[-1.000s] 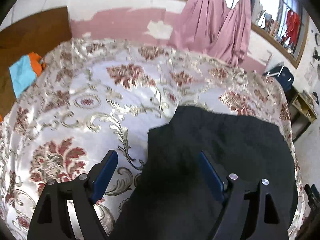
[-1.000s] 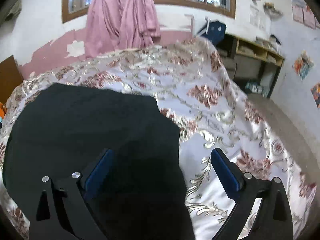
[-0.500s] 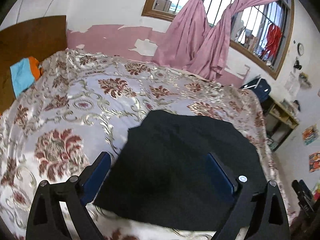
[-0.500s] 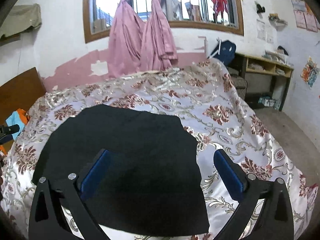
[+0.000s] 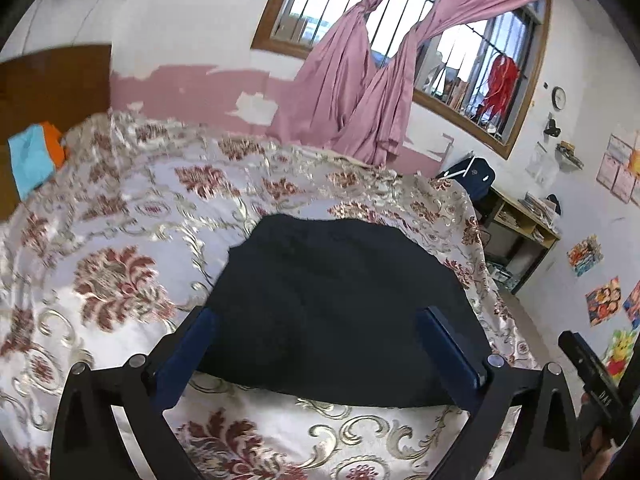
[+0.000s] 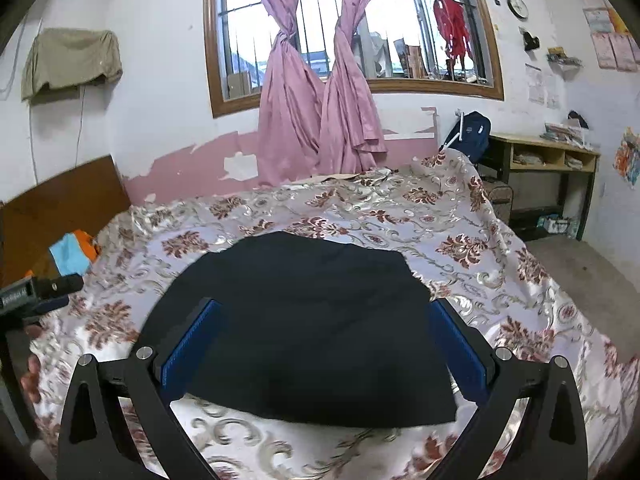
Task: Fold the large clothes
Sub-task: 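Release the folded jacket with both grippers and pull back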
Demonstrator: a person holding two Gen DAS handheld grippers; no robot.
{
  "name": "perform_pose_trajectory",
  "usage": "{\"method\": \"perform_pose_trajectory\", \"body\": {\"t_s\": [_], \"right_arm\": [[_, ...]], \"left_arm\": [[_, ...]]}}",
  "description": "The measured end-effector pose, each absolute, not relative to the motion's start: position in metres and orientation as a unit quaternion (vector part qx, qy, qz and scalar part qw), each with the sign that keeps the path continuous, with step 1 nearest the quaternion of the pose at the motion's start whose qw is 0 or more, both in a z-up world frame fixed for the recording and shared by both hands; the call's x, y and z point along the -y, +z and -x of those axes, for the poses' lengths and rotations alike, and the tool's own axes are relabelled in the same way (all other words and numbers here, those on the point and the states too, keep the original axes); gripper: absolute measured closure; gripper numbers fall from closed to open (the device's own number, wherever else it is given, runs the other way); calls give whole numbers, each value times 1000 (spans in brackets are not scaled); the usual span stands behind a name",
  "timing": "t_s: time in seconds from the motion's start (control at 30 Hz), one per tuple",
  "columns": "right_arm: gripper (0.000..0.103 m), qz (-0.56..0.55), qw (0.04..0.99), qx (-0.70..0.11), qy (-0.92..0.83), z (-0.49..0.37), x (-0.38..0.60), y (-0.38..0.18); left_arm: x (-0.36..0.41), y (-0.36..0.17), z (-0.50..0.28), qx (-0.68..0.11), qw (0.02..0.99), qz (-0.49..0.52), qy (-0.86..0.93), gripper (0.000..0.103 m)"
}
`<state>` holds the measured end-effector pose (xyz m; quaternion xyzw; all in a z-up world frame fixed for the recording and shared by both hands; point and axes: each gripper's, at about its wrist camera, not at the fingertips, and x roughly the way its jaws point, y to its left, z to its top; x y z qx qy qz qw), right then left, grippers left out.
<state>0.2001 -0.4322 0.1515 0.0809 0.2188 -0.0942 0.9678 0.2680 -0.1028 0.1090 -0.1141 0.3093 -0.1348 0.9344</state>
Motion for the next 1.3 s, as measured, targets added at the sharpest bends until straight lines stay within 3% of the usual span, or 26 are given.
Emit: {"method": "perform_pose_trajectory", "body": {"t_s": [0.63,1.3], "right_arm": [[2,-75,982,-160,-74,-106,374,155],[2,-17,985,-121,-125,-52,329,116]], "left_arm": [[97,144,-156,-193,970,34,-143,0],[87,84,-106,-166,979,11,-120,0]]}}
